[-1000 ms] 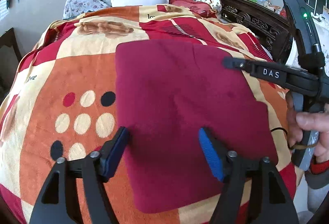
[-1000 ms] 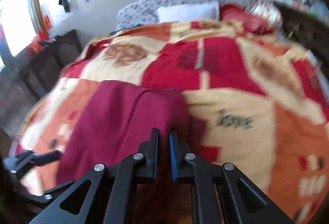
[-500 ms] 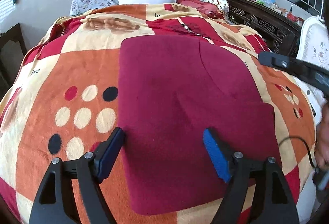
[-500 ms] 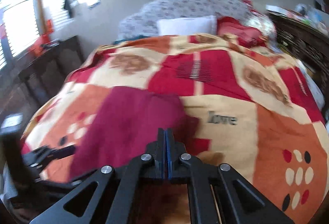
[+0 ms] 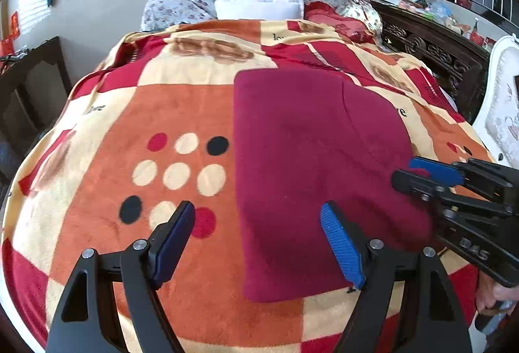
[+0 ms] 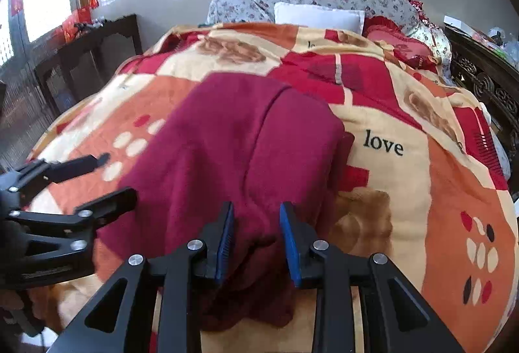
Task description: Fold small clothes
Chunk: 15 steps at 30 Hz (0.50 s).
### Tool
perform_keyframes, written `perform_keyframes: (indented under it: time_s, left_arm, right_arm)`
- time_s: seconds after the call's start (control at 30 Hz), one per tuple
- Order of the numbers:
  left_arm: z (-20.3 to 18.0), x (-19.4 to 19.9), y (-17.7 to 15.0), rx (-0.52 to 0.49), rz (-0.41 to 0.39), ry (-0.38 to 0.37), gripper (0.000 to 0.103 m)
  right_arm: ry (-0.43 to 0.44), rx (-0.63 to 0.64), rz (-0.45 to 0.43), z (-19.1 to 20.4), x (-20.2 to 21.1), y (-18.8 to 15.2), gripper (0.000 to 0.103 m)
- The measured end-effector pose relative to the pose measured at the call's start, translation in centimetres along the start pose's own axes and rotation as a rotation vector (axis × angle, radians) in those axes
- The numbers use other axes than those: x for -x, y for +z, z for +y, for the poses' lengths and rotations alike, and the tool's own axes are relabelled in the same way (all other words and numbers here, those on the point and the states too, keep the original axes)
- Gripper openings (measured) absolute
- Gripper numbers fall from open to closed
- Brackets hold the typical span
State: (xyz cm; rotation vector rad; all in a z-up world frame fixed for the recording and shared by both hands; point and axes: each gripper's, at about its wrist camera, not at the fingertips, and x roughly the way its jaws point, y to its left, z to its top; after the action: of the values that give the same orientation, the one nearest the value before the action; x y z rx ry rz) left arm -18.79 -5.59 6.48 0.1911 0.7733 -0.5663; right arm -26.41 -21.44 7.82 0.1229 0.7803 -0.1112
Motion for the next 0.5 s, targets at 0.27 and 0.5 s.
perform_keyframes:
  time_s: [0.27,0.5]
  left_arm:
    - [-0.1,2.1,0.5,0.022,-0.054,0.011,0.079]
    - [-0.2,3.7,0.7,0.030,-0.110,0.031,0.079]
  right_arm:
    - [-0.063,-0.044,-0.099,1.4,4.0,0.0,0.072]
    - [-0.106,-0.080,-0.100,1.3,4.4,-0.1,0.081]
